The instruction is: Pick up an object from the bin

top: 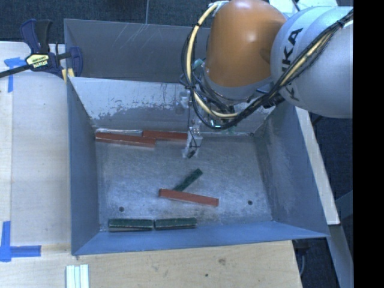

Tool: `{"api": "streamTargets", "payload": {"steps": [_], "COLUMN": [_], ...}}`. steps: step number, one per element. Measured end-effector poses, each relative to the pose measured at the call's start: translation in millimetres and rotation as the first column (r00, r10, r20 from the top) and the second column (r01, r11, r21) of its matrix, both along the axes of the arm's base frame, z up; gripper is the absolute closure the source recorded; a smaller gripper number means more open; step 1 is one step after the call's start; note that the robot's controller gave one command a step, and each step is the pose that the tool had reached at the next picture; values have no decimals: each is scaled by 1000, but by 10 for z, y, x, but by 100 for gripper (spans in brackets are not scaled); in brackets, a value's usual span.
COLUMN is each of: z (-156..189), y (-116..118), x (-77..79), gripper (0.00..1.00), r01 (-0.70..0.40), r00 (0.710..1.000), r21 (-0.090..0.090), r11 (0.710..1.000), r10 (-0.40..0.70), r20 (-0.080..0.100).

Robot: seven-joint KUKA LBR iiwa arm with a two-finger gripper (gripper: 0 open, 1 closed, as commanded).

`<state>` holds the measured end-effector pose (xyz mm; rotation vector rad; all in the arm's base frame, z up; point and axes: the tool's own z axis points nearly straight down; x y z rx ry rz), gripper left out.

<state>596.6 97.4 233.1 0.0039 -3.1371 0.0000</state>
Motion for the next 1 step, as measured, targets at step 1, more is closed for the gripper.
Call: {"api": "streamTargets", "payload": {"steps": [1], "z": [-1074], "y": [-597], "x": [-266], "gripper": [0], "r01": [-147], "r00": [989], "r21": [-1], "r11": [989], "r10": [147], "r20": [-1]}}
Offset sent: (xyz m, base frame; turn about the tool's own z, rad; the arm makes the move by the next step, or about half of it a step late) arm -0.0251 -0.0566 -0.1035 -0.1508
